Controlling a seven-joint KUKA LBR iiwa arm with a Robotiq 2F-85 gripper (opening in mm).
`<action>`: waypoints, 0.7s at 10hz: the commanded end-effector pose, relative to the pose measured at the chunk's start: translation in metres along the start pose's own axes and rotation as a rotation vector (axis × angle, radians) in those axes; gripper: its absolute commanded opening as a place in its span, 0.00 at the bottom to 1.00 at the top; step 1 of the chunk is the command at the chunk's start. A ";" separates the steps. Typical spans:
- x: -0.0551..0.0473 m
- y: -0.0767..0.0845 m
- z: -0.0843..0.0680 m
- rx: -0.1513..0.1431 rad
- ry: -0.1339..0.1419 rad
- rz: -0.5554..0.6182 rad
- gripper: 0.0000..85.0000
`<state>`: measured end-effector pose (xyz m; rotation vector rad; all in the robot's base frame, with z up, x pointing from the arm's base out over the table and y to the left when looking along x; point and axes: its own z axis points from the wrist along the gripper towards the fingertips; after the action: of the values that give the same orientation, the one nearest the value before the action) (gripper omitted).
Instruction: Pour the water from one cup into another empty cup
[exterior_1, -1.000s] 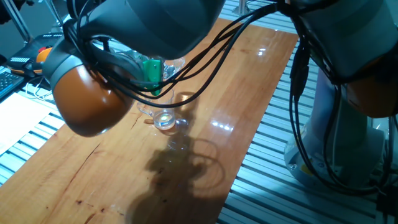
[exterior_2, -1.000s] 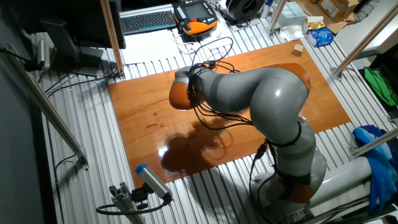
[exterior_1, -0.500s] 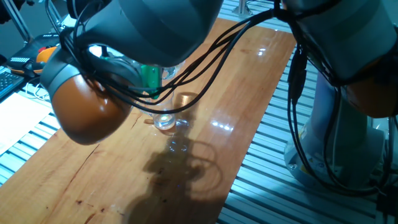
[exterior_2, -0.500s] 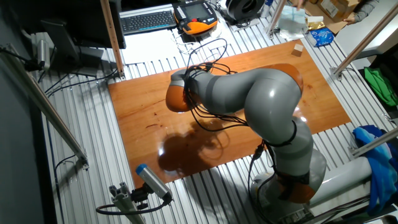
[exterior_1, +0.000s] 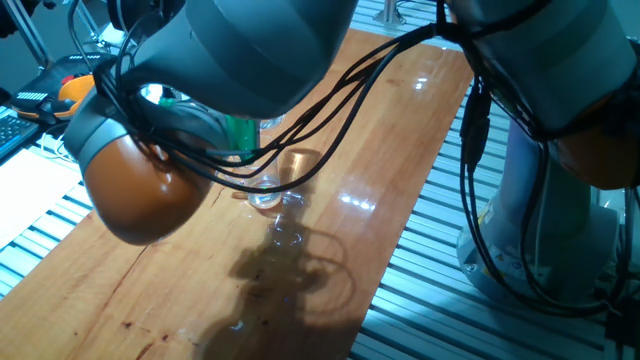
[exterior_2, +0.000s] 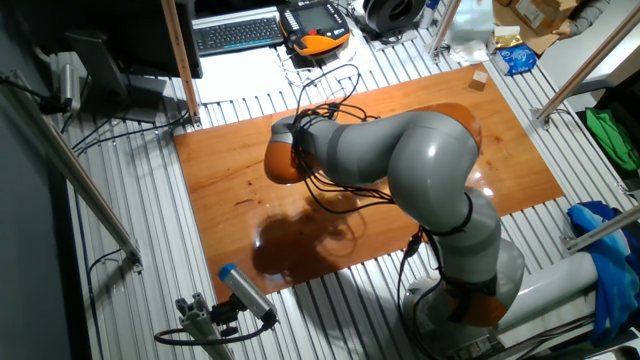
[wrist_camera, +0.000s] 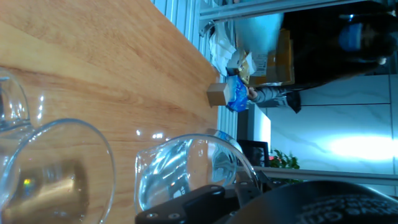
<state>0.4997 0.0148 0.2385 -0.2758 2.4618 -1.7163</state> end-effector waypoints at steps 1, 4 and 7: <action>0.000 0.000 -0.001 0.011 0.003 0.002 0.00; 0.000 0.000 -0.002 0.031 0.006 0.004 0.00; 0.001 0.000 -0.003 0.047 0.011 0.001 0.00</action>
<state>0.4984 0.0174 0.2397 -0.2619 2.4246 -1.7765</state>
